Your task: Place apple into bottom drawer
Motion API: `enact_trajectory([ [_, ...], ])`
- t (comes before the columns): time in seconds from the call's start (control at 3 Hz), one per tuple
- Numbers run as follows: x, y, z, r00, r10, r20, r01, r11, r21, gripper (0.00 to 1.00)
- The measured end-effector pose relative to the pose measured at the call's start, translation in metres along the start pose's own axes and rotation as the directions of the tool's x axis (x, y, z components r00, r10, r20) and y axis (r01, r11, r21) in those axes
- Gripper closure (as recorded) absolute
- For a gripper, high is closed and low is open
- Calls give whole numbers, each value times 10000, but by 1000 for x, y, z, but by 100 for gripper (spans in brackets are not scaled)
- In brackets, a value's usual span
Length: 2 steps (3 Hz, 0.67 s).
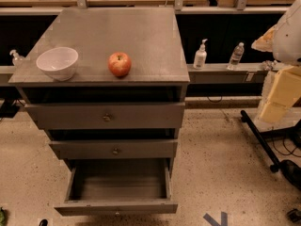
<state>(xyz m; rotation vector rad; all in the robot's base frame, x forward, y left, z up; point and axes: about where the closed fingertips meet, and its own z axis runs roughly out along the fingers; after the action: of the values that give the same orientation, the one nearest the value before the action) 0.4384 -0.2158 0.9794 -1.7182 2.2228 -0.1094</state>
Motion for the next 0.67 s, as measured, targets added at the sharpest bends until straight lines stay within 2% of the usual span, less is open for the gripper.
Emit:
enact_trajectory([
  [0.33,0,0,0,10000,0,1,0,10000,2,0],
  [0.67,-25,-9,11,9978,-592,308,592,9982,8,0],
])
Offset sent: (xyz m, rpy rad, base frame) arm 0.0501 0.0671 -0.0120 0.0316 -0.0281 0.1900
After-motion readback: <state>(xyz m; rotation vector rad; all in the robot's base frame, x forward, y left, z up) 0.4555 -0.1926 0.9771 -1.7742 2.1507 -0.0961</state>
